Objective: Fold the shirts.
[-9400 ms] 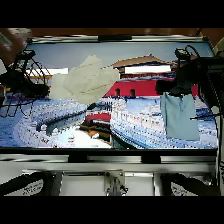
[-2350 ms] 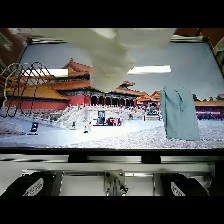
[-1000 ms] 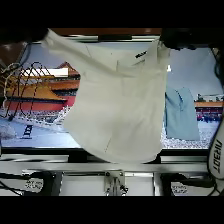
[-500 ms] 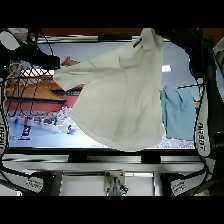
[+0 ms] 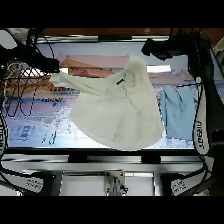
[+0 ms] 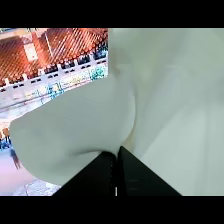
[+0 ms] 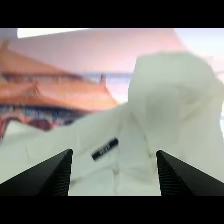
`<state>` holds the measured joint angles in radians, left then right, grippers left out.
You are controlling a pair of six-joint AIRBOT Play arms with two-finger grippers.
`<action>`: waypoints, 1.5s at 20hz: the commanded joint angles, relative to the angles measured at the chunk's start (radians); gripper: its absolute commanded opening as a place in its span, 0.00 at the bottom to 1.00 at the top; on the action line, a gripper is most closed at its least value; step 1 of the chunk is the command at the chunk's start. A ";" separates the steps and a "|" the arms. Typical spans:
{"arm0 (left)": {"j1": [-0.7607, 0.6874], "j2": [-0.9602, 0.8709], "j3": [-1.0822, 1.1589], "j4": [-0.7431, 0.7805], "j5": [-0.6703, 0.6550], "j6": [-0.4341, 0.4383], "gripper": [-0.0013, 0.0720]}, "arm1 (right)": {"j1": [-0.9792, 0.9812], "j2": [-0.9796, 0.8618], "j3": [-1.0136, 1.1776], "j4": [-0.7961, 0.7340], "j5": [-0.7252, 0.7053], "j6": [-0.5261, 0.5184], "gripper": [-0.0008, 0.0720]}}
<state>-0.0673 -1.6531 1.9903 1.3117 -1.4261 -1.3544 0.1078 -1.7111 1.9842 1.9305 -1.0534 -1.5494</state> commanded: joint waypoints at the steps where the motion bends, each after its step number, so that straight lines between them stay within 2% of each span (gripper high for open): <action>1: 0.005 0.000 0.000 -0.001 -0.052 -0.007 0.06 | -0.039 0.064 0.001 -0.079 -0.380 -0.060 0.87; 3: 0.005 0.002 0.001 -0.002 -0.052 -0.007 0.06 | -0.109 0.086 0.000 -0.078 -0.570 -0.023 0.87; 5: 0.005 0.002 0.001 -0.002 -0.052 -0.006 0.06 | -0.170 0.089 -0.015 0.016 -0.785 -0.012 0.87; 7: 0.005 0.001 0.001 -0.002 -0.052 0.000 0.06 | -0.186 0.158 -0.140 0.021 -0.767 0.034 0.87; 11: 0.005 0.000 0.000 -0.002 -0.052 0.000 0.06 | -0.181 0.385 -0.714 0.035 -0.607 0.057 0.87; 14: 0.005 0.000 0.000 -0.002 -0.052 0.000 0.06 | -0.181 0.567 -1.206 0.152 -0.451 0.052 0.87; 16: 0.004 0.001 0.001 -0.006 -0.052 -0.001 0.06 | -0.180 0.651 -1.379 0.214 -0.337 0.053 0.87; 18: 0.004 0.001 0.001 -0.032 -0.052 0.000 0.06 | -0.181 0.692 -1.472 0.222 -0.264 0.051 0.87; 20: 0.004 0.001 0.001 -0.033 -0.052 -0.001 0.06 | -0.180 0.692 -1.505 0.230 -0.238 0.033 0.95; 24: 0.004 0.001 0.001 -0.033 -0.052 -0.001 0.06 | -0.180 0.692 -1.506 0.246 -0.131 0.031 0.95; 30: 0.005 0.001 0.001 -0.032 -0.052 0.000 0.06 | -0.180 0.691 -1.539 0.283 -0.050 0.031 0.95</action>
<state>-0.0631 -1.6524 1.9903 1.2797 -1.4780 -1.3552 -0.0723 -1.0214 0.4698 2.1853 -1.1641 -1.5185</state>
